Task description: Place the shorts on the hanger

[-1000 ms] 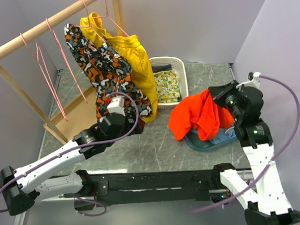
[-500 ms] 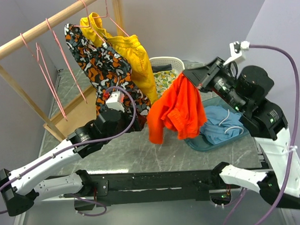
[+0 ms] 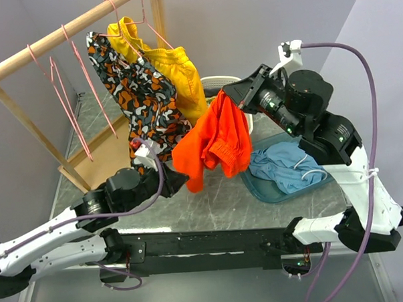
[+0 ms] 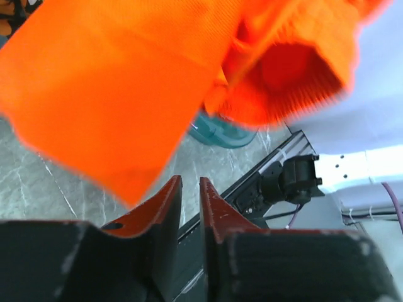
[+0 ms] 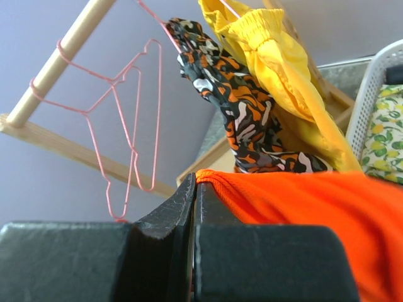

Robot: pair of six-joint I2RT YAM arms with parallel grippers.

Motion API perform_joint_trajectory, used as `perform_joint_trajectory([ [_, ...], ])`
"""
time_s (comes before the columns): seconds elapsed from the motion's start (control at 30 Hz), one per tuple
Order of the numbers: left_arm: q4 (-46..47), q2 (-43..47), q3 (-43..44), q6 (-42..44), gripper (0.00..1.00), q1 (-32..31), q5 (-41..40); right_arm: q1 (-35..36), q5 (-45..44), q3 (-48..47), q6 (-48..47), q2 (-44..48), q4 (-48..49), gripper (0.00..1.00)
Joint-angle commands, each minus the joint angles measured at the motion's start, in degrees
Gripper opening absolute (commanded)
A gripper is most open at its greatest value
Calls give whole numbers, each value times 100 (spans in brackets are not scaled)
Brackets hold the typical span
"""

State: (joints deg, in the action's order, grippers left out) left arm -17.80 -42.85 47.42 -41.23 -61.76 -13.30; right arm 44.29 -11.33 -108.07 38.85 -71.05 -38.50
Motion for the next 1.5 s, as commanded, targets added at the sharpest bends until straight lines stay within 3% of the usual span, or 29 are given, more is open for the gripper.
perform_joint_trajectory([
  [0.0,391,479,-268,141,22,-73,327,193,-545,-601,-176,-93,256,0],
  [0.2,865,261,-382,151,23,-301,865,553,-1133,-786,-325,-278,115,0],
  [0.4,1744,-644,-497,-157,44,-933,356,1037,-2047,-1224,-571,-533,-113,0],
  [0.43,1910,-750,-427,-183,55,-1022,224,1238,-2170,-1295,-624,-585,-122,0],
  [0.53,1869,-1285,-208,-428,69,-1347,-636,1590,-2645,-1576,-800,-848,-184,0],
  [0.67,1912,-1682,-92,-911,74,-1497,-1218,1872,-3015,-2242,-1002,-1235,-360,0],
  [0.8,1290,-2086,-5,-1816,82,-1646,-2578,1995,-3112,-2473,-994,-1412,-439,0],
  [0.83,1062,-2296,56,-2044,86,-1655,-3234,2022,-3103,-2421,-993,-1386,-404,0],
  [0.97,-903,-2746,496,-3685,96,-1655,-4531,2215,-3199,-2490,-1028,-1386,-421,0],
  [1.07,-1453,-2843,681,-4346,99,-1655,-5076,2347,-3305,-2570,-1073,-1368,-465,0],
  [1.17,-1131,-2720,523,-4027,97,-1612,-5235,2408,-3340,-2526,-1081,-1280,-448,0],
  [1.33,1370,-2343,-223,-2453,86,-1330,-4876,2496,-3393,-2561,-1125,-1271,-404,0],
  [1.47,2254,-2368,-479,-1740,79,-1251,-4647,2505,-3437,-2614,-1152,-1289,-413,0],
])
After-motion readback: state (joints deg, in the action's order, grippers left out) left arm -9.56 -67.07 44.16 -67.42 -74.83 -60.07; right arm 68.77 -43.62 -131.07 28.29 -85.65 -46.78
